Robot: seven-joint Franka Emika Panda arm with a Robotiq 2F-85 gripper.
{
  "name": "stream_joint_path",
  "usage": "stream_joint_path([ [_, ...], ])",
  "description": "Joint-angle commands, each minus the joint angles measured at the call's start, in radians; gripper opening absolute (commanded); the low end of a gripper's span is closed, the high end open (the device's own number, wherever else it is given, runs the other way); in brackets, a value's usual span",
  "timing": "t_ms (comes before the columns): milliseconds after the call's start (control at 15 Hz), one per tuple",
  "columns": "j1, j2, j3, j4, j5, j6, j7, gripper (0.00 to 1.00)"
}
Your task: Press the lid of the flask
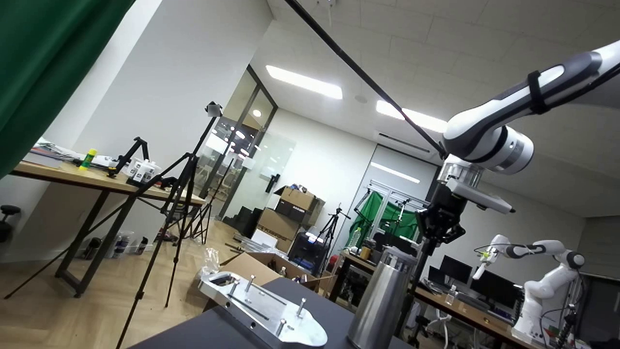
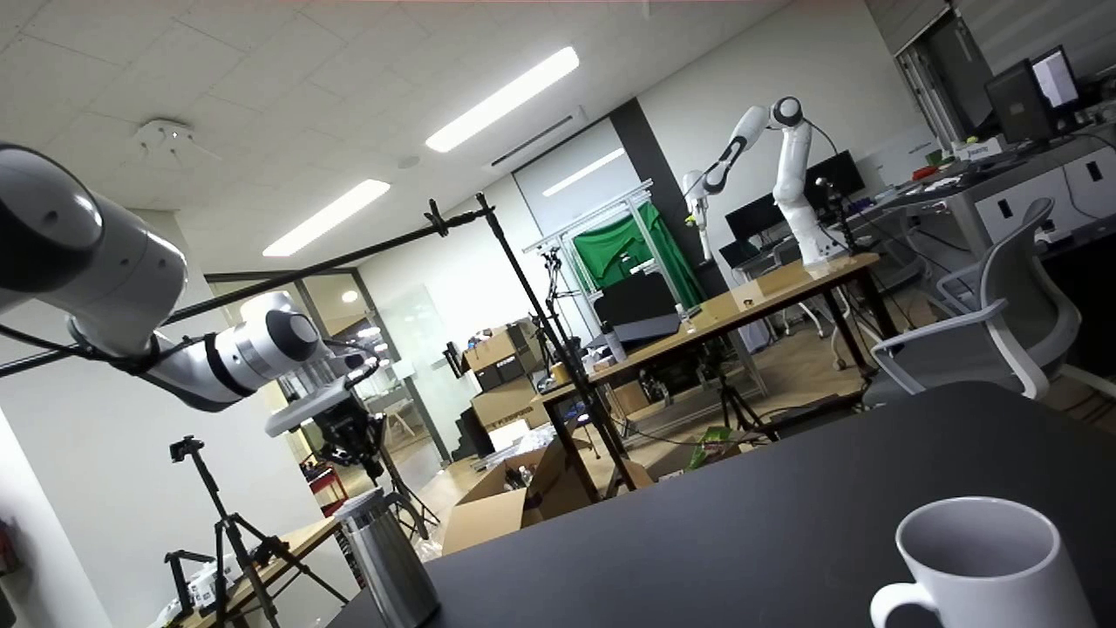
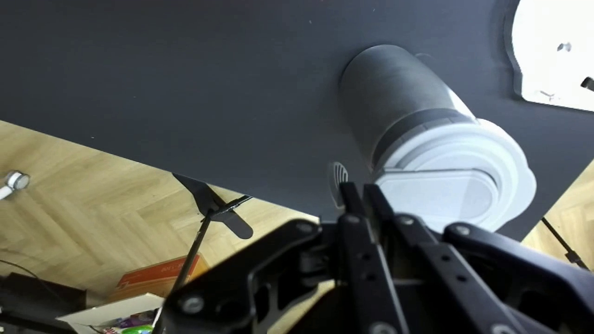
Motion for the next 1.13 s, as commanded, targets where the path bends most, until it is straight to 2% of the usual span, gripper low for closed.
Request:
stream_joint_path([
  [0,0.009,-0.095,-0.025,-0.035,-0.018,-0.121,0.036,0.39],
  [267,-0.017,-0.199,-0.020,-0.094,0.013,-0.247,0.020,0.68],
  [533,-0.042,-0.319,-0.010,-0.208,0.028,-0.311,-0.005,0.93],
  [600,-0.044,-0.228,0.007,-0.101,-0.004,-0.296,0.003,0.99],
  [667,-0.047,-0.245,0.009,-0.116,-0.005,-0.300,0.001,0.82],
  [800,-0.048,-0.242,0.012,-0.115,-0.006,-0.297,0.000,0.96],
  [1067,-0.046,-0.226,0.014,-0.112,-0.006,-0.293,0.000,0.99],
])
